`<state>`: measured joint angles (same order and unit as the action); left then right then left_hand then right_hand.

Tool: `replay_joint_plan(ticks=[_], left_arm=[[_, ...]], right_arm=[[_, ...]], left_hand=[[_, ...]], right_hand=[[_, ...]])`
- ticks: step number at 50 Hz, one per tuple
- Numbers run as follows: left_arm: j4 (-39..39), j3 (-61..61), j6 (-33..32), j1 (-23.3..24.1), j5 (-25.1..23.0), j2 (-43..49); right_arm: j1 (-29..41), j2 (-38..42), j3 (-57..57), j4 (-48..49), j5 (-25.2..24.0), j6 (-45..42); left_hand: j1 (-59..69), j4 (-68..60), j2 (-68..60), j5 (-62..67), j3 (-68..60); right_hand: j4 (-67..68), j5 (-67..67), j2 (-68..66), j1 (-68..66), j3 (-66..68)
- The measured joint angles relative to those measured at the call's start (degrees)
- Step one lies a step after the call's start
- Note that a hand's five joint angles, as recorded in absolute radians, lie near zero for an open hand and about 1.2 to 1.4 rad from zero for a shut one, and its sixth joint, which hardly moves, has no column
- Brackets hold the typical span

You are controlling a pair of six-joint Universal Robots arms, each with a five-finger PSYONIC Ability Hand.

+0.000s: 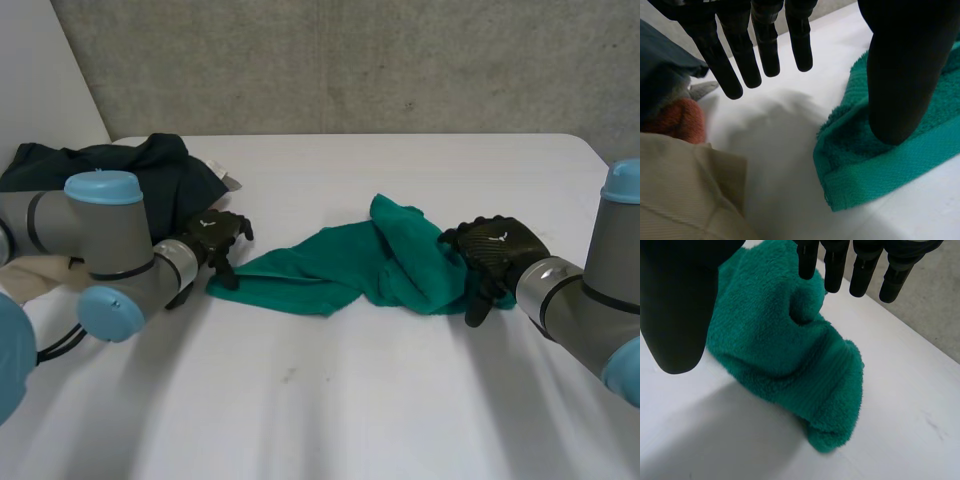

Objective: Fold the laundry.

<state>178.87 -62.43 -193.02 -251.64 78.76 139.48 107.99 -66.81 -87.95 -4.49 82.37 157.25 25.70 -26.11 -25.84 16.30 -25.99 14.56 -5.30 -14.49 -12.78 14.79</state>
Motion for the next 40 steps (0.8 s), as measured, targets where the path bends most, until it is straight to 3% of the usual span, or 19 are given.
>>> replay_joint_plan(ticks=[8,14,20,24,31,40], left_arm=[[-1.8,5.2,-0.1,0.6,-0.3,3.4],[-1.8,7.8,-0.1,1.8,-0.1,5.5],[-1.7,9.9,-0.3,3.4,0.8,6.7],[-1.9,10.2,-0.2,4.3,2.2,4.8],[-2.0,6.5,0.2,5.3,4.8,-10.7],[-1.8,-3.4,0.0,5.3,4.8,-33.4]], right_arm=[[0.1,2.4,-0.4,4.0,-0.1,7.5],[0.5,6.3,1.3,5.6,0.2,10.9],[0.6,10.5,5.6,6.1,1.2,11.6],[0.2,9.9,8.0,6.2,2.3,11.1],[-1.8,-0.9,11.9,3.5,3.0,6.3],[-8.2,-15.6,19.3,-8.3,0.0,-9.0]], left_hand=[[10.7,-9.4,-9.5,9.1,-9.3],[39.7,-38.2,-38.8,37.5,-37.9],[40.7,-42.4,-42.5,40.2,-42.0],[40.7,-42.4,-42.5,40.2,-42.0],[40.7,-42.5,-42.5,40.3,-42.0],[40.7,-42.5,-42.6,40.2,-42.0]], right_hand=[[0.0,0.0,0.0,0.0,0.0],[4.6,-4.4,-4.9,-6.6,4.6],[50.5,-48.9,-51.7,-50.6,50.3],[53.7,-50.1,-52.9,-50.6,53.0],[53.8,-50.1,-52.9,-50.6,53.1],[53.8,-50.3,-52.9,-50.6,53.1]])
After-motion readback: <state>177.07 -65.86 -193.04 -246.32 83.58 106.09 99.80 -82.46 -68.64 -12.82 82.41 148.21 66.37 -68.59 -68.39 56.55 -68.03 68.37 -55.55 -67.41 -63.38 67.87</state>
